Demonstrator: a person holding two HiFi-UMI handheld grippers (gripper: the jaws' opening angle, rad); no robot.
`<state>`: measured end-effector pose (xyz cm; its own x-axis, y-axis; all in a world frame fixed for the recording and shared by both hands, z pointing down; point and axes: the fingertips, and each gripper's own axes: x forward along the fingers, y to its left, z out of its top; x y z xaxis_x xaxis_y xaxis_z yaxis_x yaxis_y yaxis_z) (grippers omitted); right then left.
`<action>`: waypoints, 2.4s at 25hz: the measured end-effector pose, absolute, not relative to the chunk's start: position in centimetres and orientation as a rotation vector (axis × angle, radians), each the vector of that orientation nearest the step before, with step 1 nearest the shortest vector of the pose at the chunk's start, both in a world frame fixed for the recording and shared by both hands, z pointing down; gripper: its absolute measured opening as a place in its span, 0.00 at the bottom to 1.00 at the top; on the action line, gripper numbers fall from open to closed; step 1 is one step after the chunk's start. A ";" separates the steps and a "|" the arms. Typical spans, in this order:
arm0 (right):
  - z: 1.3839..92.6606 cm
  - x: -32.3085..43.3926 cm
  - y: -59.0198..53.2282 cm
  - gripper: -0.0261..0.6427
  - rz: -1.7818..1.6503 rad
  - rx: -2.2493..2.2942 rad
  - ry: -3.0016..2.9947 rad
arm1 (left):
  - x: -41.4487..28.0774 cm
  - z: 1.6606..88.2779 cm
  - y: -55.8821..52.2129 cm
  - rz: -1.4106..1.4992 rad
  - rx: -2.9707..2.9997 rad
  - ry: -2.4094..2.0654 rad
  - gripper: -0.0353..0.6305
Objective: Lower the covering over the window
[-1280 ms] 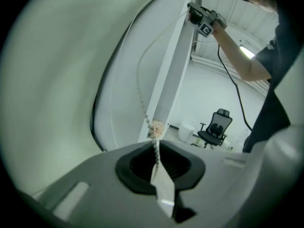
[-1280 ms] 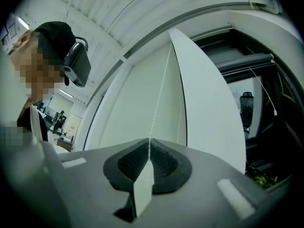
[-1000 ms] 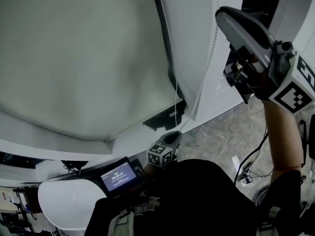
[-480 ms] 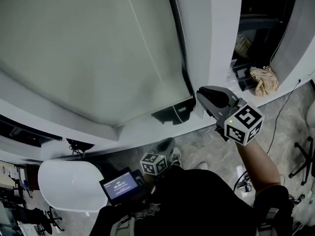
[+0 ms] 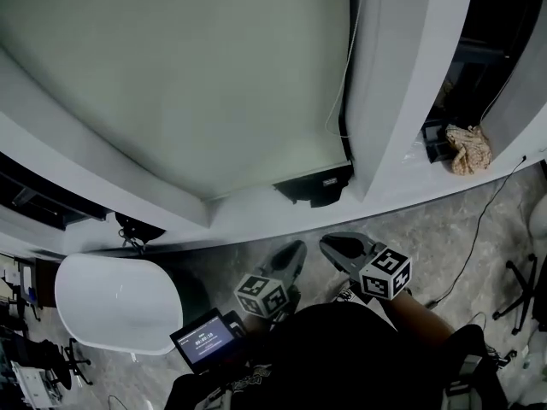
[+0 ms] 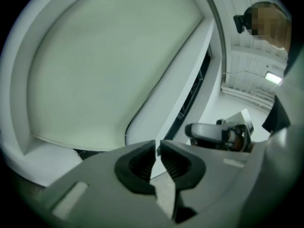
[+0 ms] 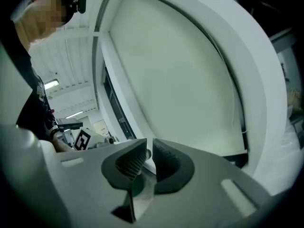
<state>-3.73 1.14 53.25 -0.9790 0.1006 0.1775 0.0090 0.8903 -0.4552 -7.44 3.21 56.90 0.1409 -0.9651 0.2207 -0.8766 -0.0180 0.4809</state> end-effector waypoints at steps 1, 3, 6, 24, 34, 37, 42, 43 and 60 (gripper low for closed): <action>53.8 -3.9 2.6 0.11 0.707 -0.091 -2.848 | -7.5 56.3 4.3 -0.215 1.940 -1.766 0.10; 54.5 -4.3 5.3 0.10 0.734 -0.085 -2.832 | -7.5 55.3 6.8 -0.159 2.002 -1.776 0.10; 54.8 -4.6 8.8 0.08 0.789 -0.043 -2.829 | -7.4 55.7 11.2 -0.103 2.047 -1.764 0.10; 54.7 2.0 21.5 0.07 0.671 0.073 -2.879 | -0.6 56.9 22.9 0.000 2.177 -1.665 0.09; 54.8 16.9 25.9 0.06 0.672 -0.032 -2.888 | 14.6 57.7 27.3 -0.084 2.074 -1.707 0.09; 55.7 20.2 27.5 0.06 0.728 -0.061 -2.870 | 17.8 57.9 29.6 -0.085 2.034 -1.730 0.09; 55.8 22.5 30.9 0.05 0.764 -0.123 -2.861 | 19.2 57.5 32.9 -0.097 1.977 -1.783 0.09; 55.8 22.5 31.4 0.05 0.765 -0.130 -2.858 | 19.1 57.3 33.2 -0.111 1.969 -1.788 0.09; 55.5 16.0 39.1 0.05 0.861 -0.141 -2.846 | 13.3 56.6 40.8 -0.100 1.915 -1.786 0.07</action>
<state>15.95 39.08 55.49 -0.9821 0.1372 0.1294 0.0425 0.8294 -0.5570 13.26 40.80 56.62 0.1300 -0.9490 0.2872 -0.9112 -0.0002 0.4119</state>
